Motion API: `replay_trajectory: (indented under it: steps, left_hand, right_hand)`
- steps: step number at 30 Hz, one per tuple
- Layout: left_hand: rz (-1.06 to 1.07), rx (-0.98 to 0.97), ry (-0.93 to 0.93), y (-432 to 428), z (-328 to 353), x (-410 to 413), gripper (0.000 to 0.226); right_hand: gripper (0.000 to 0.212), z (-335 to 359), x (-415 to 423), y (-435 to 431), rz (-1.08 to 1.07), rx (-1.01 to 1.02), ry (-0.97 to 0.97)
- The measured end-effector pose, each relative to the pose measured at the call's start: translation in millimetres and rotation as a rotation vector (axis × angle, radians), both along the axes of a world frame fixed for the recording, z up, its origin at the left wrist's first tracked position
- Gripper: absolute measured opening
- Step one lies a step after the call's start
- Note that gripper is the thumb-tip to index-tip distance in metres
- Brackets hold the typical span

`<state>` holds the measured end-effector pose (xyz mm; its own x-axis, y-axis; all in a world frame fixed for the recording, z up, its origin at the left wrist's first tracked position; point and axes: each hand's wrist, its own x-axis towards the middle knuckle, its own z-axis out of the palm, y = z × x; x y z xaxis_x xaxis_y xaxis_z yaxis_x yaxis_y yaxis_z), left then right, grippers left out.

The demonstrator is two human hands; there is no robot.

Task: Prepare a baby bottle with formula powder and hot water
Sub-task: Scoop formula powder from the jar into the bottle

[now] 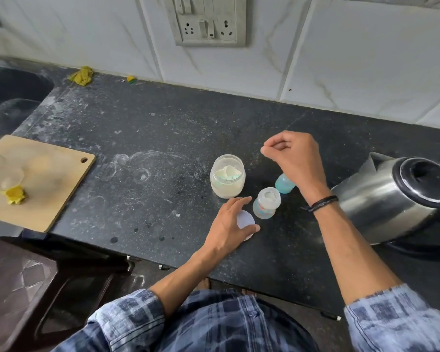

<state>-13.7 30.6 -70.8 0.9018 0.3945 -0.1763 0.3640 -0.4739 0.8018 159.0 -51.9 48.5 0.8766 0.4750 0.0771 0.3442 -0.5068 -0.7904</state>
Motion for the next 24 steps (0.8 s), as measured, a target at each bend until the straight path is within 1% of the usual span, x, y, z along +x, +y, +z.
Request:
replay_trajectory:
  steps: [4, 7, 12, 14, 18, 24]
  left_hand:
    - [0.0, -0.055, -0.024, -3, 3, 10, 0.073]
    - [0.009, -0.092, -0.044, -8, 5, 18, 0.076]
    - [0.045, -0.136, -0.066, -16, 1, 32, 0.082]
    - [0.057, -0.133, -0.081, -19, 0, 35, 0.077]
    - [0.078, -0.13, -0.11, -24, -1, 41, 0.058]
    - [0.097, -0.169, -0.115, -34, 6, 43, 0.053]
  right_hand:
    - [0.005, 3, -5, -39, -0.078, 0.087, 0.055]
    - [0.004, -4, -14, -64, -0.119, 0.146, 0.141]
    - [0.004, -20, -32, -99, -0.154, 0.117, 0.234]
    - [0.004, -26, -39, -112, -0.174, 0.101, 0.253]
    - [0.007, -37, -49, -134, -0.197, 0.111, 0.283]
    - [0.009, -56, -57, -153, -0.184, 0.064, 0.333]
